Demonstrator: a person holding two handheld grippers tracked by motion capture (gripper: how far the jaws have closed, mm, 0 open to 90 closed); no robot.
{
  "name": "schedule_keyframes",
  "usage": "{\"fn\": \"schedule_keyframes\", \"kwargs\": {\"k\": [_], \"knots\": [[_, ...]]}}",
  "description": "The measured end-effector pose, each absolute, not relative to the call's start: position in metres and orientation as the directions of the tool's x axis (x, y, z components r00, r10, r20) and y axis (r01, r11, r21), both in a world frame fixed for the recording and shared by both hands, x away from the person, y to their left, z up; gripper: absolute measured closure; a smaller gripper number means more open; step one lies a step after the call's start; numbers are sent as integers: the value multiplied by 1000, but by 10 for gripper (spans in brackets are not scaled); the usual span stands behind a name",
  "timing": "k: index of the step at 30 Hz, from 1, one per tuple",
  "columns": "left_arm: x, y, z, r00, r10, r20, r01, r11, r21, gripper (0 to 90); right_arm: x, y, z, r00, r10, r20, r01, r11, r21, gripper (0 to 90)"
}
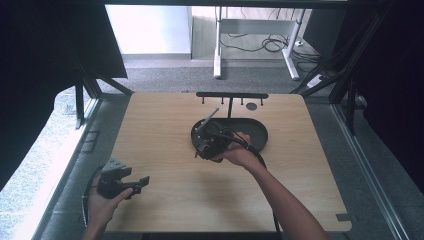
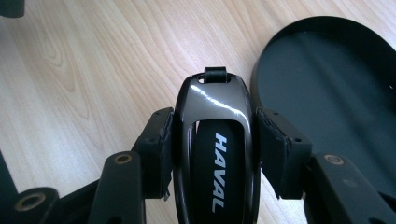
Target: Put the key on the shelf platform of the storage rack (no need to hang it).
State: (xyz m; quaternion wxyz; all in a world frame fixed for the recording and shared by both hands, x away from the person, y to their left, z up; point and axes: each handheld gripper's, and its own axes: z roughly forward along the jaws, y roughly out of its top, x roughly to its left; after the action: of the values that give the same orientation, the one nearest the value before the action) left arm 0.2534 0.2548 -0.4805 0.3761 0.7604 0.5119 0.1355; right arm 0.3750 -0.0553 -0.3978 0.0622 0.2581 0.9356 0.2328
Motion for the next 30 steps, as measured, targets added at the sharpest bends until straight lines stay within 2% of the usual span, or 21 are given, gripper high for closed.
{"fn": "schedule_keyframes", "kwargs": {"k": [30], "knots": [[254, 254, -482, 444, 878, -178, 680, -201, 706, 210, 407, -79, -394, -809, 588, -1, 517, 712, 475, 493]]}}
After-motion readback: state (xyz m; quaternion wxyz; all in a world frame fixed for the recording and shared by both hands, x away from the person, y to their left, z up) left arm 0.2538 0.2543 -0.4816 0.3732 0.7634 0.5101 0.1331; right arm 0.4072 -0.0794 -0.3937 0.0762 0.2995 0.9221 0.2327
